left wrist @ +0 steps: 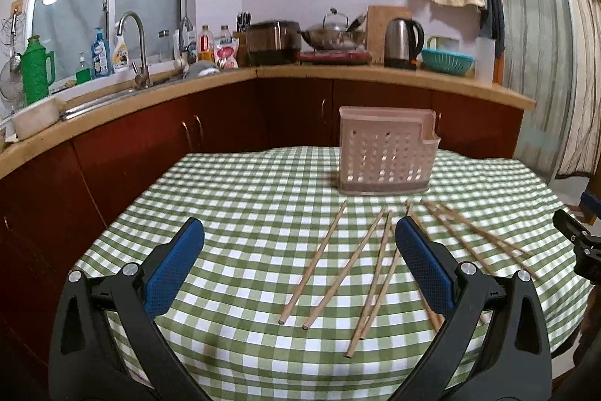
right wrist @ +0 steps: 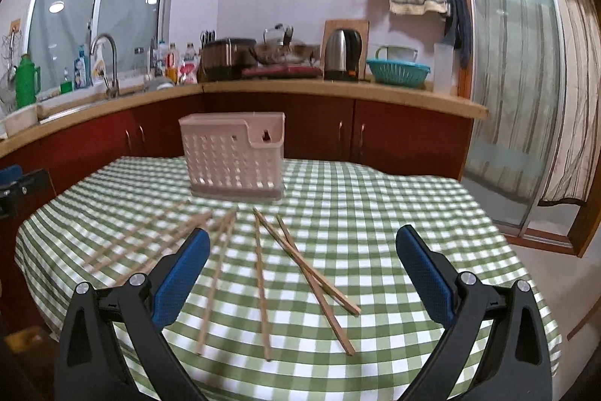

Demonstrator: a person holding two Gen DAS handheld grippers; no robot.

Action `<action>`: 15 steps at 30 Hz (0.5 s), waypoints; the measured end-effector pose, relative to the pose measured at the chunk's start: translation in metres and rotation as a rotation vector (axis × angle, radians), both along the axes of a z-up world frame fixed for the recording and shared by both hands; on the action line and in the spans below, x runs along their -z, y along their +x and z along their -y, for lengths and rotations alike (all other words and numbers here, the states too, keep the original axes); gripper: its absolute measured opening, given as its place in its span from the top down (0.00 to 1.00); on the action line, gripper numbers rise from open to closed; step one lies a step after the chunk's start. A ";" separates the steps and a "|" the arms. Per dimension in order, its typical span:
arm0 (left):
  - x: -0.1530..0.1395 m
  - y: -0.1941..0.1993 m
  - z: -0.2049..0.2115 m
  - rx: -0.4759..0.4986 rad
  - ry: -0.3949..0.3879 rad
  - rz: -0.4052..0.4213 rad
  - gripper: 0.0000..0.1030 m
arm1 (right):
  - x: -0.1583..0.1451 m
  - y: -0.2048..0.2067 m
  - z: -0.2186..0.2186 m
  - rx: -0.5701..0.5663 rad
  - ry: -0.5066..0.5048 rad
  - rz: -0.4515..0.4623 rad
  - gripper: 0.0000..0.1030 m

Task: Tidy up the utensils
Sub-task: 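Close the right tool on one wooden chopstick while the left tool grasps another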

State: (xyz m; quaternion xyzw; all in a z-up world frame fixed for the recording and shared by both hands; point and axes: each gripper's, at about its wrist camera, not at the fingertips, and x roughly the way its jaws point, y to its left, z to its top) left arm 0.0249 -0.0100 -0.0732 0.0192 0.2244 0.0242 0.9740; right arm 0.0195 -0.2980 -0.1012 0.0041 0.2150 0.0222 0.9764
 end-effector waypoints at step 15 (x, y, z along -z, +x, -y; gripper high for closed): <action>0.056 0.047 -0.006 -0.030 0.008 -0.109 0.12 | 0.069 0.040 0.036 0.023 0.074 -0.128 0.51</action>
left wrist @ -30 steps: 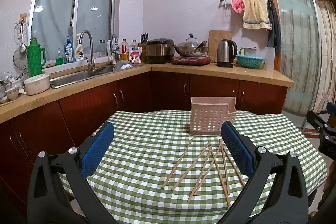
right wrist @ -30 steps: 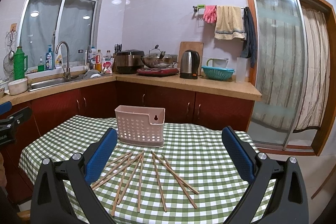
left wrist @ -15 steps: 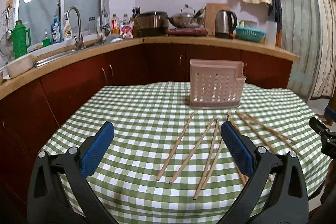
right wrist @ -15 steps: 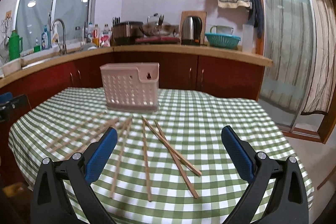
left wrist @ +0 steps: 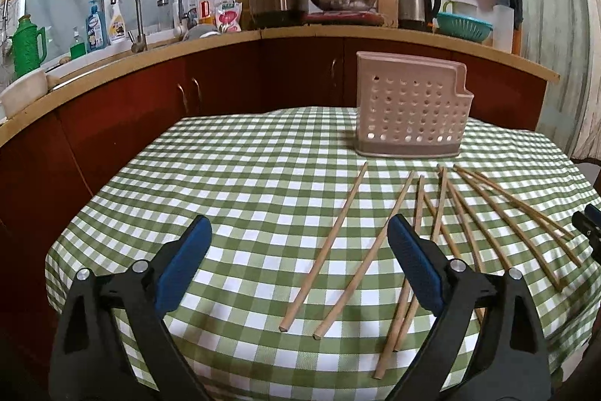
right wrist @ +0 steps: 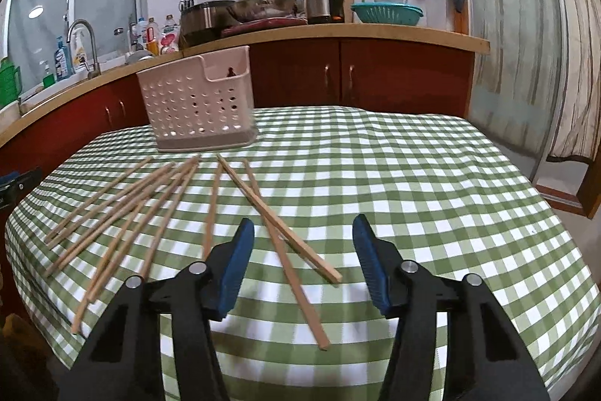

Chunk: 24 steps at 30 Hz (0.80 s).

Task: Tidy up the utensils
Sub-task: 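Close the right tool on one wooden chopstick while the left tool grasps another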

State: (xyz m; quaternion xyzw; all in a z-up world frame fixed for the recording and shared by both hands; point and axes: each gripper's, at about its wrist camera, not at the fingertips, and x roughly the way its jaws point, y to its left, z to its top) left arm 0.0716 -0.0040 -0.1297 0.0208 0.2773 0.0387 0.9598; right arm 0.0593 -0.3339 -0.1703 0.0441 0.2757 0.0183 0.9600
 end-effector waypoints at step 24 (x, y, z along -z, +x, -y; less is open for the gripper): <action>0.016 0.009 0.002 0.001 0.008 -0.047 0.14 | 0.027 0.005 0.000 -0.052 -0.018 -0.069 0.94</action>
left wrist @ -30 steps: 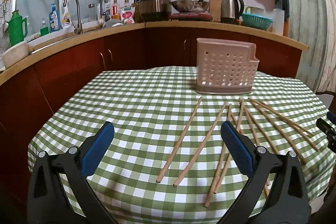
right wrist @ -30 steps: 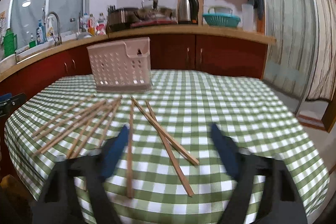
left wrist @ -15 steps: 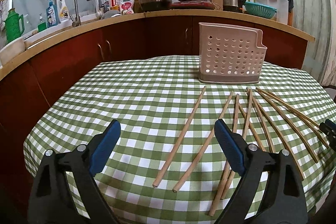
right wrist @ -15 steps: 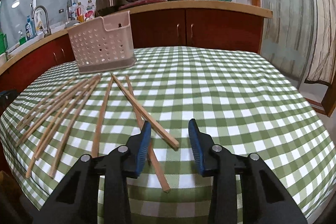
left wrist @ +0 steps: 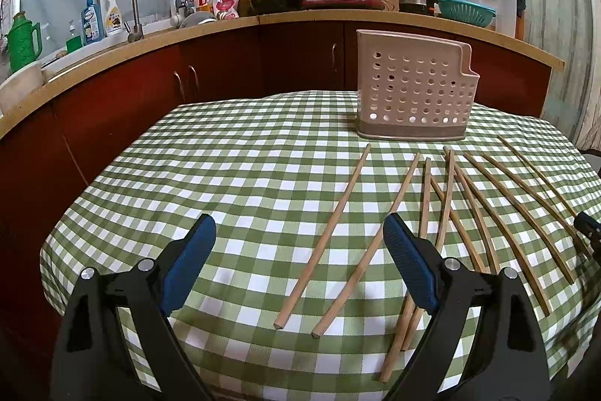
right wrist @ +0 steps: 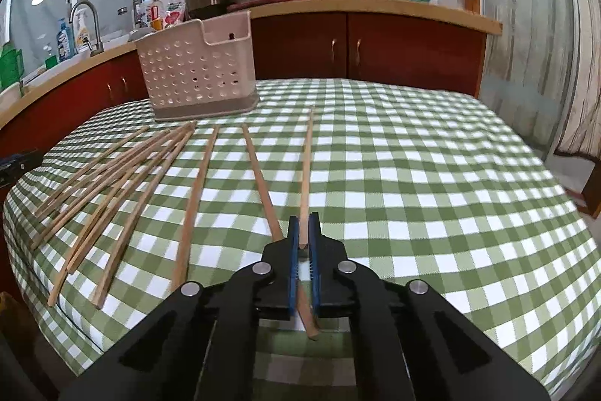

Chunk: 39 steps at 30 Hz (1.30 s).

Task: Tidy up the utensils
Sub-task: 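Close the right tool on one wooden chopstick while the left tool grasps another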

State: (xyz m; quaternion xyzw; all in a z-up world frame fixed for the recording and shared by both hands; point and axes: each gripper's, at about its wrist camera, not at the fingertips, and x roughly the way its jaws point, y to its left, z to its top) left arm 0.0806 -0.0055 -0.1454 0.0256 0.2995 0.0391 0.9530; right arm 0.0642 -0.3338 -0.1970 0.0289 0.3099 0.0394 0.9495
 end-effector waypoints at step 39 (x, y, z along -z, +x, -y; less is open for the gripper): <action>0.049 -0.015 -0.017 0.127 0.052 -0.103 0.80 | -0.023 -0.014 -0.028 -0.051 -0.016 0.096 0.94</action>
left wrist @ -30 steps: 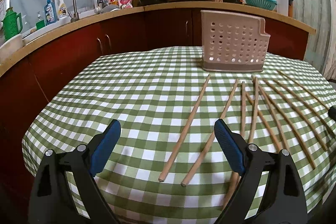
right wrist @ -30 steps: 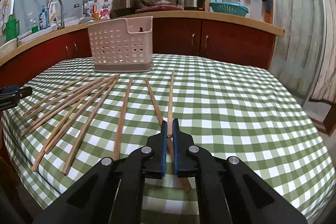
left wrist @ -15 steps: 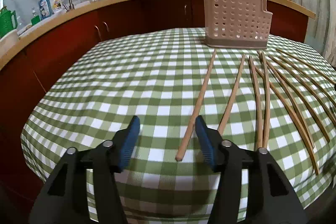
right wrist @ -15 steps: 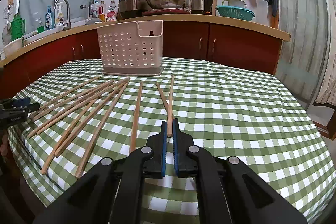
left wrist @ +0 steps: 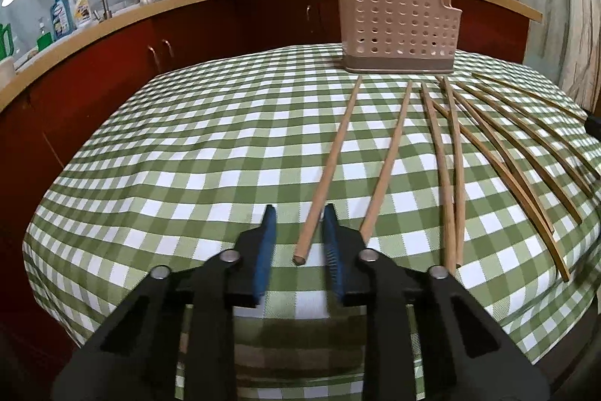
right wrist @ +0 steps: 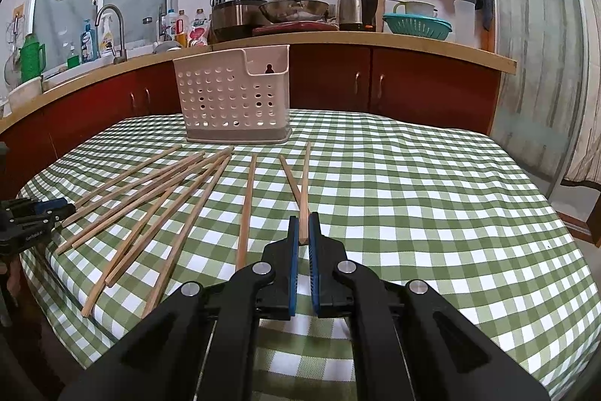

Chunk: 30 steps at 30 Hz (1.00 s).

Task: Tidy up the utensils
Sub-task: 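Close the right tool on one wooden chopstick while the left tool grasps another, then lift both held chopsticks and carry them over the pink basket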

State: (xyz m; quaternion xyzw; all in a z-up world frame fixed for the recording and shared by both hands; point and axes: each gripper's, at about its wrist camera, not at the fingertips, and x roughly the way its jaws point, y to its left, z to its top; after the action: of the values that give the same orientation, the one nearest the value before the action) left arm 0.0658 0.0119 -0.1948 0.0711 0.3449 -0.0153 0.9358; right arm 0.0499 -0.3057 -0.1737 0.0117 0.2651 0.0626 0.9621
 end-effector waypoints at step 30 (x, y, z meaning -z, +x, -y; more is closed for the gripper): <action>-0.082 -0.022 0.010 -0.003 0.018 0.255 0.94 | -0.069 -0.027 -0.012 -0.011 0.002 0.194 0.94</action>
State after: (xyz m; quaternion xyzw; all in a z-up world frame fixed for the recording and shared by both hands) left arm 0.0439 0.0015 -0.1131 0.0804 0.2235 -0.0018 0.9714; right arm 0.0233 -0.2933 -0.1049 0.0050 0.1706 0.0688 0.9829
